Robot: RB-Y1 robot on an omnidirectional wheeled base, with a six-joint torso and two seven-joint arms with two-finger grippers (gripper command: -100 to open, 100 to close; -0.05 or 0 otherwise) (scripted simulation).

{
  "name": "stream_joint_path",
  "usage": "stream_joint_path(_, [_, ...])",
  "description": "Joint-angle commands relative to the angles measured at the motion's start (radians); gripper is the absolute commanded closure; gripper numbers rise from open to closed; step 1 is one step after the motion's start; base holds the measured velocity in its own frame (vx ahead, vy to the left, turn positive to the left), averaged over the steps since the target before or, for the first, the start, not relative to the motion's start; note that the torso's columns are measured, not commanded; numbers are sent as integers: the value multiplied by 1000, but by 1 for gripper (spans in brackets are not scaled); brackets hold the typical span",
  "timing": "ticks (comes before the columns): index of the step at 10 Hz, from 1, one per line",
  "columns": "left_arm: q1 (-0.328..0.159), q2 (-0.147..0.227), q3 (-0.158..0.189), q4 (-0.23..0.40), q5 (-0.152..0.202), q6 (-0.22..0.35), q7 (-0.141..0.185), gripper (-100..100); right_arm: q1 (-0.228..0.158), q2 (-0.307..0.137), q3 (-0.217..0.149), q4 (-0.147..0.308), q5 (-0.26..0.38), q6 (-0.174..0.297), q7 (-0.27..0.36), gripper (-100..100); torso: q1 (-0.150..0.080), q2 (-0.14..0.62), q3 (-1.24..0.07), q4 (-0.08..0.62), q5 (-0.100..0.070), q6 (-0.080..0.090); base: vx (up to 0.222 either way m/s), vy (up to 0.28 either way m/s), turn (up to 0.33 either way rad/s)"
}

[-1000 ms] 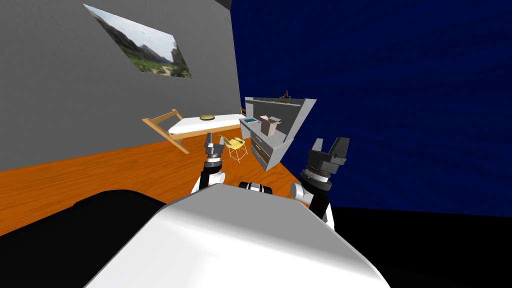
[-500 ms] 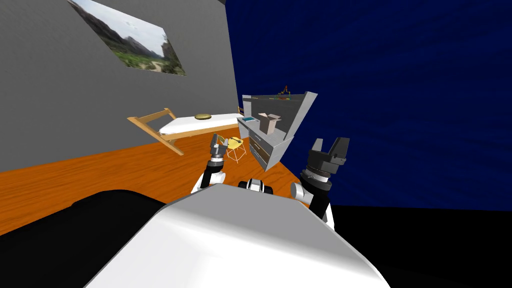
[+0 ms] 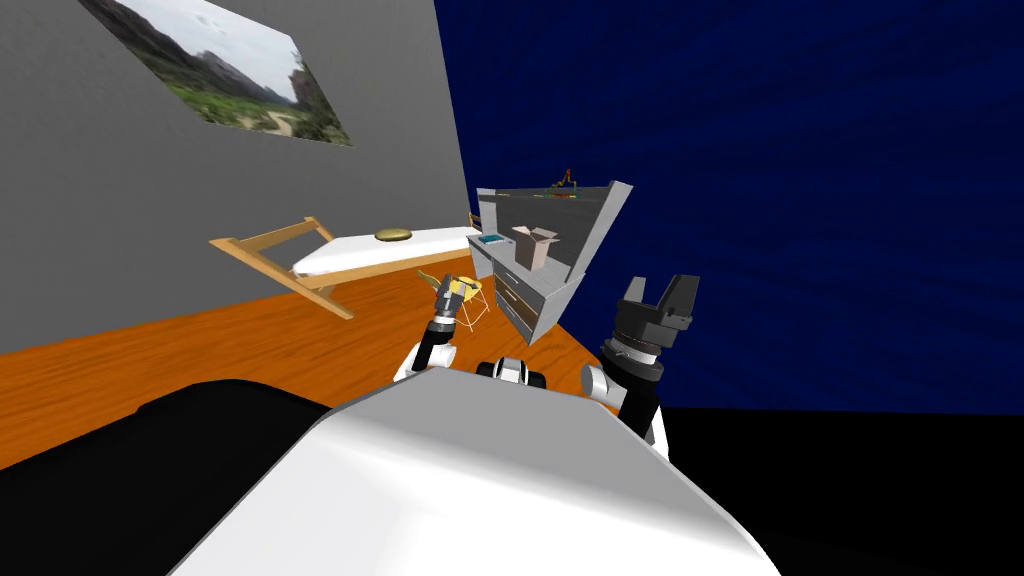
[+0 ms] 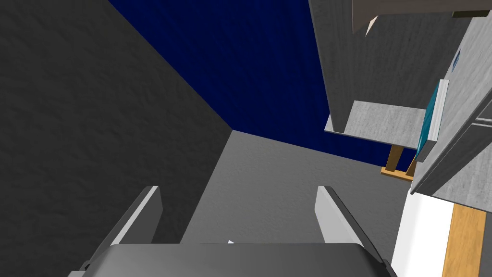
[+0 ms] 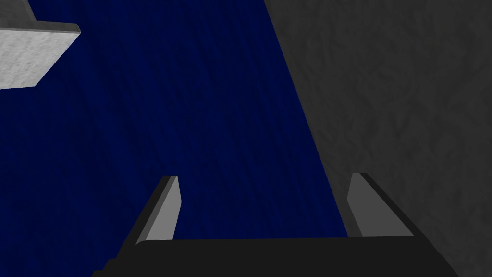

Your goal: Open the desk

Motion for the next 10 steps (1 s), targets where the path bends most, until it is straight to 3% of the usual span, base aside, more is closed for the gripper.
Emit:
stream_joint_path(1, [-35,9,-22,64,-18,14,-12,-100,0,0,0,0,0,0,0,0,0,-1,-1,0,0,0,100,34,-112])
stream_joint_path(10, [-143,12,-109,298,-84,47,-61,-100,0,0,0,0,0,0,0,0,-1,3,2,1,0,0,106,53,-113])
